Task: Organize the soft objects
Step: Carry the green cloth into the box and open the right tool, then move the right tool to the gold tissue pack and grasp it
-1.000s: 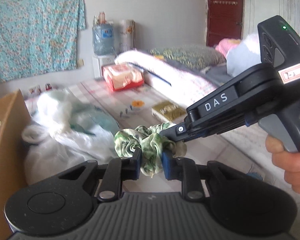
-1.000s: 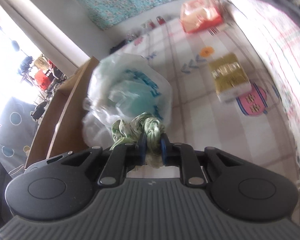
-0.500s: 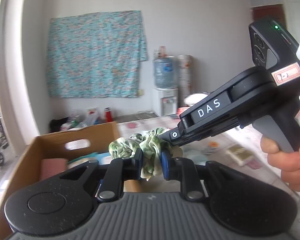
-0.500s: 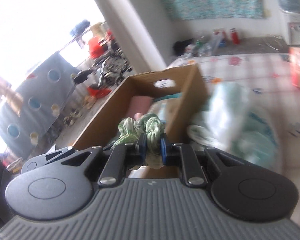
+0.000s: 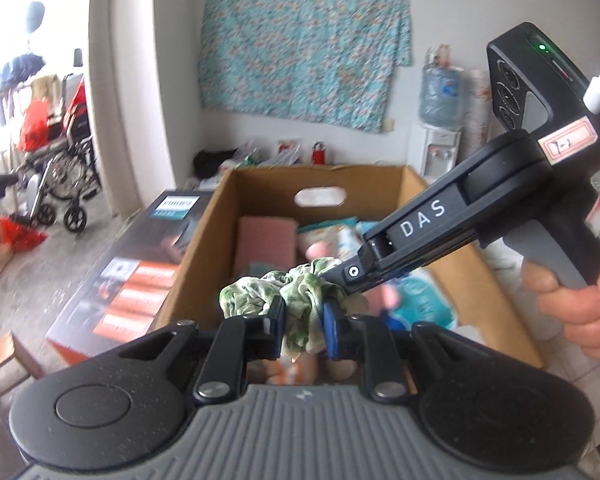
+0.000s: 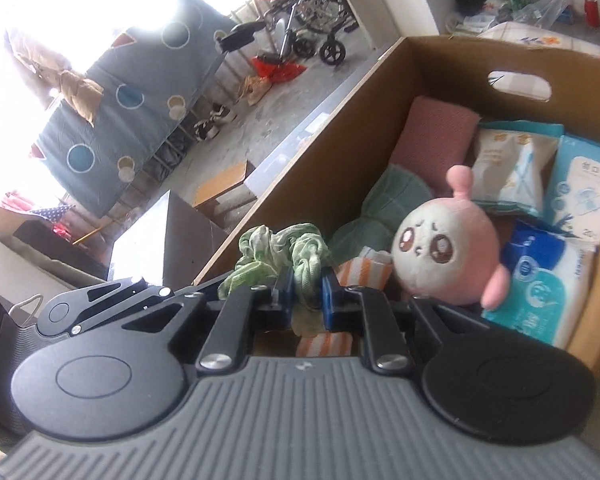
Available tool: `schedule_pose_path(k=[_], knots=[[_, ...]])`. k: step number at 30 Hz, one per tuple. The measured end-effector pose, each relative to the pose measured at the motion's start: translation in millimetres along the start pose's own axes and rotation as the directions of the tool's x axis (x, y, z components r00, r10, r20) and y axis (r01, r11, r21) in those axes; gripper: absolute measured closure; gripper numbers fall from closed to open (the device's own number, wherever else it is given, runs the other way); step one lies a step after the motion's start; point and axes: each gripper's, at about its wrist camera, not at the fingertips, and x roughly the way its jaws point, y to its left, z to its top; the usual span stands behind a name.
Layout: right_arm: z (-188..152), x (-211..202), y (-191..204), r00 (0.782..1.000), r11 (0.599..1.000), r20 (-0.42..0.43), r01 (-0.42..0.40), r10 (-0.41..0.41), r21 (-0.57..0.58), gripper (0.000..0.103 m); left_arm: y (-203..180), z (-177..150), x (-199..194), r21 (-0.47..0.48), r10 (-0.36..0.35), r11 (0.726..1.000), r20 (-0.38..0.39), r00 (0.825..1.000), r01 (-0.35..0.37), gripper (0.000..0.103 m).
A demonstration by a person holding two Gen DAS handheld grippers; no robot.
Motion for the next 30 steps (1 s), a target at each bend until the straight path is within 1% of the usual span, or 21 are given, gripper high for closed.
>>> schedule_pose_path(k=[2, 3, 5, 6, 8, 10, 14, 19, 23, 25, 26, 28, 30], knots=[[6, 21, 3, 0.999, 1.0, -0.037, -0.009, 0.009, 0.004, 0.088, 11, -4, 2, -0.01, 0.017, 1.0, -0.027, 1.0, -0.017, 0.079], [7, 31, 4, 0.998, 1.0, -0.054, -0.01, 0.01, 0.007, 0.087, 15, -5, 2, -0.013, 0.018, 1.0, -0.037, 0.999, -0.018, 0.074], [8, 49, 6, 0.996, 1.0, -0.094, -0.009, 0.01, 0.013, 0.086, 25, -9, 2, -0.029, 0.013, 0.999, -0.058, 0.998, -0.015, 0.067], [8, 57, 5, 0.994, 1.0, -0.113, -0.003, 0.005, 0.021, 0.085, 30, -10, 3, -0.039, 0.005, 0.999, -0.072, 0.997, -0.008, 0.061], [8, 69, 3, 0.99, 1.0, -0.14, 0.002, 0.002, 0.029, 0.084, 37, -12, 6, -0.059, 0.005, 0.998, -0.09, 0.996, -0.01, 0.058], [7, 74, -1, 0.989, 0.999, -0.149, -0.007, 0.014, 0.048, 0.082, 42, -14, 6, -0.069, 0.007, 0.998, -0.088, 0.996, -0.013, 0.057], [10, 71, -10, 0.991, 0.997, -0.13, -0.016, 0.027, 0.08, 0.079, 45, -14, 3, -0.09, 0.004, 0.996, -0.075, 0.997, -0.01, 0.054], [11, 45, -23, 0.997, 0.993, -0.062, -0.043, 0.05, 0.113, 0.074, 43, -7, 2, -0.105, 0.0, 0.994, -0.038, 0.999, -0.004, 0.049], [6, 8, -31, 0.998, 0.991, 0.035, -0.054, 0.05, 0.125, 0.069, 29, 0, -1, -0.092, -0.02, 0.996, -0.004, 1.0, 0.02, 0.045], [0, -14, -38, 0.995, 0.99, 0.093, -0.051, 0.039, 0.132, 0.066, 17, 4, 0, -0.08, -0.048, 0.996, 0.012, 0.999, 0.049, 0.044], [-5, -27, -42, 0.992, 0.99, 0.123, -0.046, 0.029, 0.136, 0.061, 9, 7, 1, -0.071, -0.068, 0.995, 0.022, 0.997, 0.07, 0.043], [-15, -50, -53, 0.985, 0.989, 0.172, -0.013, -0.013, 0.15, 0.06, -10, 13, 5, -0.049, -0.116, 0.992, 0.04, 0.992, 0.118, 0.043], [-25, -77, -65, 0.974, 0.985, 0.217, 0.033, -0.069, 0.168, 0.059, -33, 18, 12, -0.021, -0.168, 0.985, 0.054, 0.984, 0.17, 0.042]])
